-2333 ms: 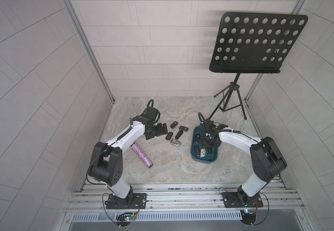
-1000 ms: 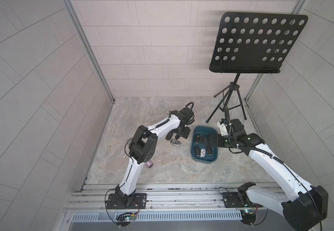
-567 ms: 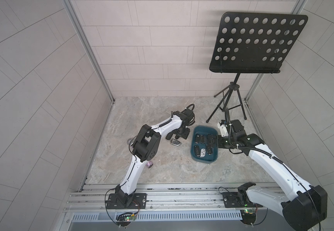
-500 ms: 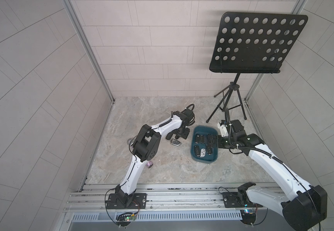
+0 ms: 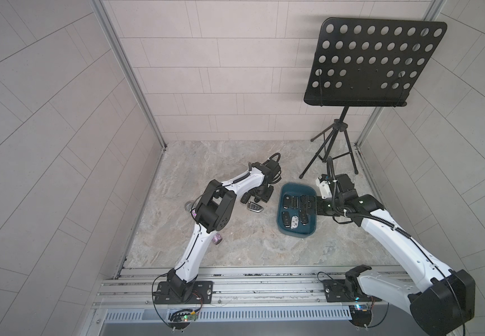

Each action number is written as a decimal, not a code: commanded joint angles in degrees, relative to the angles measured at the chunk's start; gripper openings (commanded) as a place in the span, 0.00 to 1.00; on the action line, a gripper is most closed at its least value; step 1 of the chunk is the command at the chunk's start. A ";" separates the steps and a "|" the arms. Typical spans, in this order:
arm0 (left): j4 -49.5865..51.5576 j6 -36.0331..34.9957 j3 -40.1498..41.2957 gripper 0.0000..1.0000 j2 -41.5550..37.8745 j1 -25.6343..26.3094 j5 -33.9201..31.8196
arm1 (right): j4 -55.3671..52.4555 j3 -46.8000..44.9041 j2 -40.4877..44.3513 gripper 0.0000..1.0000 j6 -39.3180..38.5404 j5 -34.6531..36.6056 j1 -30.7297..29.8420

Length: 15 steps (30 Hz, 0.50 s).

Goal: Place the car key into the storage box
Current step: Pick up the car key from the center of the board.

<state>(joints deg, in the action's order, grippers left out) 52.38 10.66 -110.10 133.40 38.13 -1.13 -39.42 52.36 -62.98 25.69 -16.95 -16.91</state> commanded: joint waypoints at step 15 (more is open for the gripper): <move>1.85 0.15 -0.82 0.23 1.92 -0.29 0.79 | 0.35 -0.43 -0.39 1.00 -0.51 -0.45 0.38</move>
<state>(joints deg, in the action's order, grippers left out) 52.27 10.76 -110.39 133.75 38.00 -0.05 -39.13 52.36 -63.09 25.69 -17.45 -16.82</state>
